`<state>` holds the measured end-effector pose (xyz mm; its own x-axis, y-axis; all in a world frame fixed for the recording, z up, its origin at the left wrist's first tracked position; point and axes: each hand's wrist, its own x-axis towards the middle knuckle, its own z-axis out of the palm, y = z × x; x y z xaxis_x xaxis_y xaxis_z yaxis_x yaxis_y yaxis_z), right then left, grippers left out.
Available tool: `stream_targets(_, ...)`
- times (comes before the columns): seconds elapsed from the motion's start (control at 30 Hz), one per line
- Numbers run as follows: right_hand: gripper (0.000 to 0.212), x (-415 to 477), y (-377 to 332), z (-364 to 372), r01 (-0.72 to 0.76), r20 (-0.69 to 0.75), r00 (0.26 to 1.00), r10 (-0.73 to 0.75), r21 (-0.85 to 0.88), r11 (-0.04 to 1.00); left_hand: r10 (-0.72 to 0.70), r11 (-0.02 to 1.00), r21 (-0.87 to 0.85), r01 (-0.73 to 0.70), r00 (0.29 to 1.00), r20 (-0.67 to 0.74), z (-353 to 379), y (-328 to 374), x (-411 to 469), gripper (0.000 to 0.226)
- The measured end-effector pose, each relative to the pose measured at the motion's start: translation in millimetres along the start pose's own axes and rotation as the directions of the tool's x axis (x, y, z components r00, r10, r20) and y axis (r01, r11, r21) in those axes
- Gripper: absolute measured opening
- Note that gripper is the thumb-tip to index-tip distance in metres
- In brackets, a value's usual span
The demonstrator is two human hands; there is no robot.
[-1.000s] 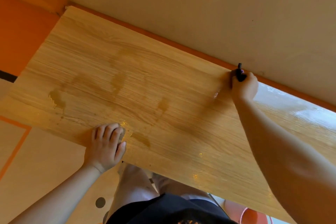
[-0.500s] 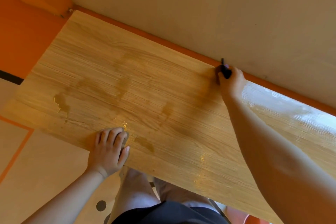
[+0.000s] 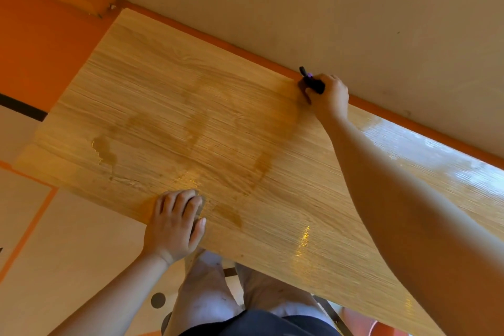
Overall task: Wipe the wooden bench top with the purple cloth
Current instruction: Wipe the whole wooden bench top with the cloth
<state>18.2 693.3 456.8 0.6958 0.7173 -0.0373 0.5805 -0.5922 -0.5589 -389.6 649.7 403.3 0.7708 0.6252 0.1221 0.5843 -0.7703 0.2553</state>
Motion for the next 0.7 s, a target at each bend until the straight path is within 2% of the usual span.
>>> stream_targets(0.13, 0.03, -29.9, 6.5, -2.8, 0.165, 0.193, 0.971, -0.141, -0.116, 0.979, 0.009, 1.0, -0.006, -0.009, 1.0, 0.0, 0.7, -1.3, 0.3, 0.035)
stream_targets(0.2, 0.03, -70.5, 4.4, -2.2, 0.254, 0.272, 0.935, -0.226, -0.071, 0.965, 0.009, 1.0, -0.011, -0.009, 1.0, 0.002, 0.6, -1.4, 0.3, 0.035)
stream_targets(0.33, 0.027, -172.9, -7.4, 1.7, 0.406, 0.347, 0.838, -0.422, 0.121, 0.906, 0.009, 1.0, -0.014, -0.009, 1.0, 0.004, -0.7, -1.4, 0.5, 0.036)
stream_targets(0.43, 0.027, -219.5, -12.3, 5.7, 0.458, 0.481, 0.733, -0.48, 0.173, 0.872, 0.009, 1.0, -0.019, -0.008, 1.0, 0.008, -0.6, -2.0, 1.1, 0.036)
stream_targets(0.5, 0.03, -217.5, -11.7, 3.7, 0.492, 0.535, 0.683, -0.497, 0.166, 0.855, 0.008, 1.0, -0.019, -0.007, 1.0, 0.009, 0.7, -2.1, 0.8, 0.035)
stream_targets(0.57, 0.031, -195.7, -11.5, -1.6, 0.505, 0.505, 0.694, -0.512, 0.165, 0.847, 0.006, 1.0, -0.017, -0.006, 1.0, 0.01, 2.1, -2.6, 0.7, 0.035)
stream_targets(0.63, 0.029, -159.4, -7.7, -6.1, 0.477, 0.407, 0.776, -0.482, 0.121, 0.87, 0.003, 1.0, -0.012, -0.003, 1.0, 0.013, 3.4, -3.3, 0.0, 0.035)
stream_targets(0.7, 0.029, -110.4, 0.2, -8.5, 0.397, 0.302, 0.874, -0.381, 0.01, 0.918, 0.005, 1.0, -0.01, -0.005, 1.0, 0.011, 4.9, -4.2, -1.6, 0.035)
